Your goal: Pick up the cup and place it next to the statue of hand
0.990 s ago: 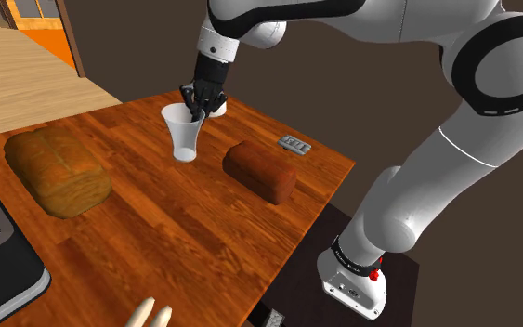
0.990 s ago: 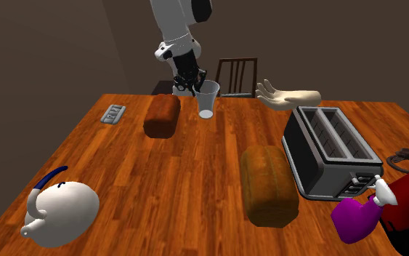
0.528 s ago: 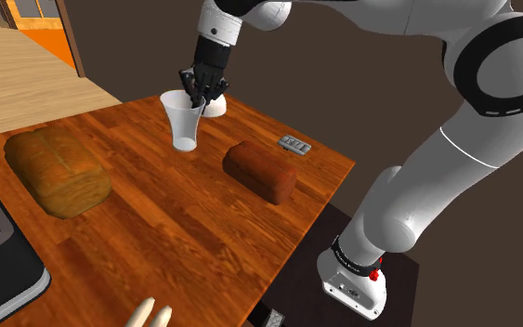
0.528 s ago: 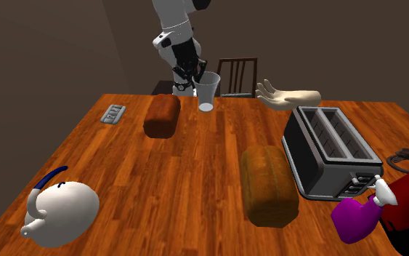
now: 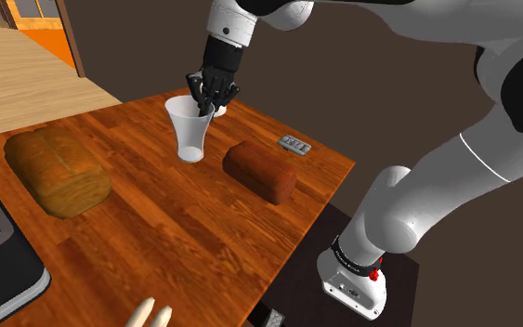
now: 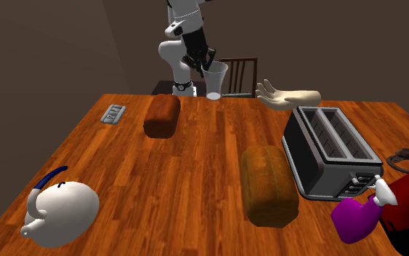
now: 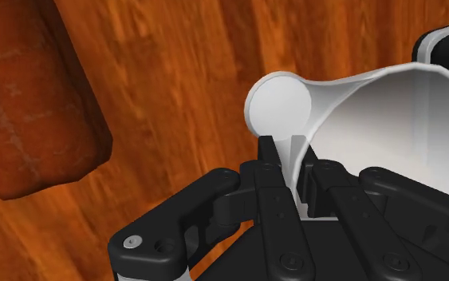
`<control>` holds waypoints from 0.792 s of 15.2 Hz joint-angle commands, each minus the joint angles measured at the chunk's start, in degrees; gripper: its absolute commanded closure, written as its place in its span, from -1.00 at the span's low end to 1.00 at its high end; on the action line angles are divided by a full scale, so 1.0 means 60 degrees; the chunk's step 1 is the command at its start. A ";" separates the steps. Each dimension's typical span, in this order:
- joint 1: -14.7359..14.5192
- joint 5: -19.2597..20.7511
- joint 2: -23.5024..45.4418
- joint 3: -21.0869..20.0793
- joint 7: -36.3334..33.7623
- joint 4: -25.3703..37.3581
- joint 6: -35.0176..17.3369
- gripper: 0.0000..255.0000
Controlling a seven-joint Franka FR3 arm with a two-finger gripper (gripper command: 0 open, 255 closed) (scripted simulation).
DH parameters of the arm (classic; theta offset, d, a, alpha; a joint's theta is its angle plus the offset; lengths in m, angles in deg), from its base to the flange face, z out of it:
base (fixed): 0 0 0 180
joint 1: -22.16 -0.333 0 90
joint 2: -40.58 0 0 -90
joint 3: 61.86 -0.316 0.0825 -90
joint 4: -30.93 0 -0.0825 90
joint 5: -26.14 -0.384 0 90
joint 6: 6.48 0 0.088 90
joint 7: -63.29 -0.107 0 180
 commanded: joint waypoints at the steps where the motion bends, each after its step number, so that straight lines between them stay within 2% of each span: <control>1: -0.0135 -0.0114 -0.0567 -0.0187 -0.0271 -0.0521 -0.0041 1.00; 12: -0.1061 -0.1034 -0.3584 -0.1352 -0.1950 -0.2724 0.0246 1.00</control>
